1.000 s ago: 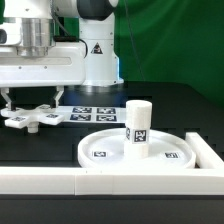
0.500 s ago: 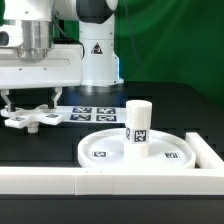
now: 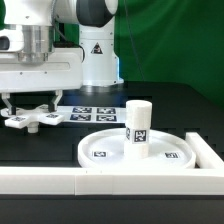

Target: Assemble round table

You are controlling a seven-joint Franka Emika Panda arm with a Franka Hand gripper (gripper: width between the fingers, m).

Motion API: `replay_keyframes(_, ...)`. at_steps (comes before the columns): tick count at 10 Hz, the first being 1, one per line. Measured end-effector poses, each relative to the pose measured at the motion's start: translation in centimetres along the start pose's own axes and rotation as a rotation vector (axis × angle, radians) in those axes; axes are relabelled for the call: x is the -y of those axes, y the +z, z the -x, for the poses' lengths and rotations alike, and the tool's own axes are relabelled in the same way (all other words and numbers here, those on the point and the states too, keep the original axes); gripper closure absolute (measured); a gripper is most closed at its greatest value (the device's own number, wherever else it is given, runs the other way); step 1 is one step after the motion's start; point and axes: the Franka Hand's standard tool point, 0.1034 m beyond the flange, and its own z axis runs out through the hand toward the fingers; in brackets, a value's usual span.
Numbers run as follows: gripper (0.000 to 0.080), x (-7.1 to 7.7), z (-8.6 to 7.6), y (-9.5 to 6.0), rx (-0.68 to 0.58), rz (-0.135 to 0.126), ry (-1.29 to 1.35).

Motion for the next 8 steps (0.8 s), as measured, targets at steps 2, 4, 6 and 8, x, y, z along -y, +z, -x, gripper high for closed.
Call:
replay_keyframes(2,0.0150,0.08,0.14,0.21,0.004,-0.002,0.000)
replay_keyframes(4,0.0150,0.15,0.27,0.44,0.009,-0.005,0.000)
replay_keyframes(6,0.0150,0.22,0.41,0.69,0.014,-0.007,0.000)
replay_keyframes(8,0.0198,0.23,0.55,0.92,0.018,-0.008,0.000)
